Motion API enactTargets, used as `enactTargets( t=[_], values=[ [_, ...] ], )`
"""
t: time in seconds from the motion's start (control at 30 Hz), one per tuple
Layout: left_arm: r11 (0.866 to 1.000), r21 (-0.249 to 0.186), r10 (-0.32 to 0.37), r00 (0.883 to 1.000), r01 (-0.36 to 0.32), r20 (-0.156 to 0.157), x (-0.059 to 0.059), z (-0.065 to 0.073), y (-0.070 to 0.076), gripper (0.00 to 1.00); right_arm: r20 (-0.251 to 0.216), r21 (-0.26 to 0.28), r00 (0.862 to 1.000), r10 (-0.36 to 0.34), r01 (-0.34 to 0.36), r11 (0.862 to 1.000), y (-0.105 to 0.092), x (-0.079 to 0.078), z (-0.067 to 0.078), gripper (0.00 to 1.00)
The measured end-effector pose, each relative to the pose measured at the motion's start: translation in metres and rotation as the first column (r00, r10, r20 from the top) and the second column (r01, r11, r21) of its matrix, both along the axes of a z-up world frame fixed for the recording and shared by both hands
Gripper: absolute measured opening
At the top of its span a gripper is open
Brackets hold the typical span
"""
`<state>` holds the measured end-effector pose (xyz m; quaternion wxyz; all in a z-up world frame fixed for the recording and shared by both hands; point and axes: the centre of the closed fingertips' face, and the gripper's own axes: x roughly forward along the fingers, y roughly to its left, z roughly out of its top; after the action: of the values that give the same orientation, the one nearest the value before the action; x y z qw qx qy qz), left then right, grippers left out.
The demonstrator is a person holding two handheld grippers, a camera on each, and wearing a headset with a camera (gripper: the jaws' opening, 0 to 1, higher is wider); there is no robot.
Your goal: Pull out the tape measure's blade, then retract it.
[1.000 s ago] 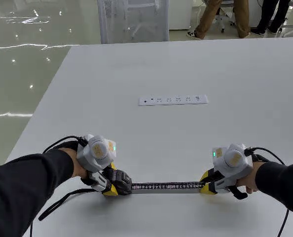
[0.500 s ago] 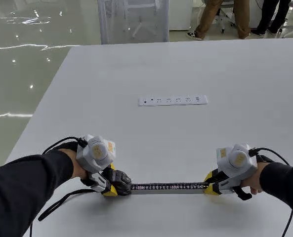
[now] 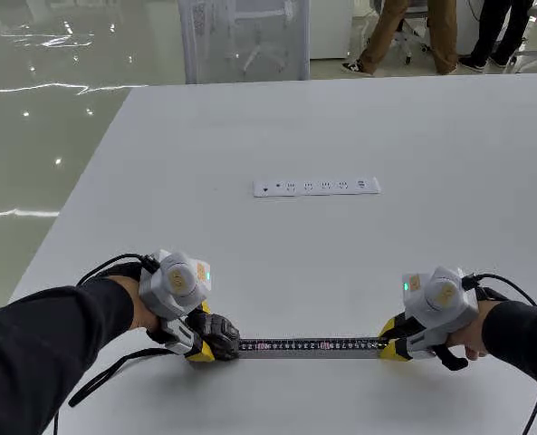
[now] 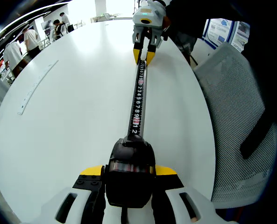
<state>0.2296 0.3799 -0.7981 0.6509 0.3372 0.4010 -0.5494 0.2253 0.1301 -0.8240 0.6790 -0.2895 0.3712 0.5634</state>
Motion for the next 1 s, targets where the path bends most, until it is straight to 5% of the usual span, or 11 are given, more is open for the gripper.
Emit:
enactTargets(
  t=[1.0],
  values=[
    [1.000, -0.010, -0.004, 1.000, 0.004, -0.002, 0.0000, 0.0000, -0.0006, 0.34, -0.007, -0.017, 1.000, 0.000, 0.000, 1.000, -0.0047, -0.0016, -0.0009, 0.11]
  ],
)
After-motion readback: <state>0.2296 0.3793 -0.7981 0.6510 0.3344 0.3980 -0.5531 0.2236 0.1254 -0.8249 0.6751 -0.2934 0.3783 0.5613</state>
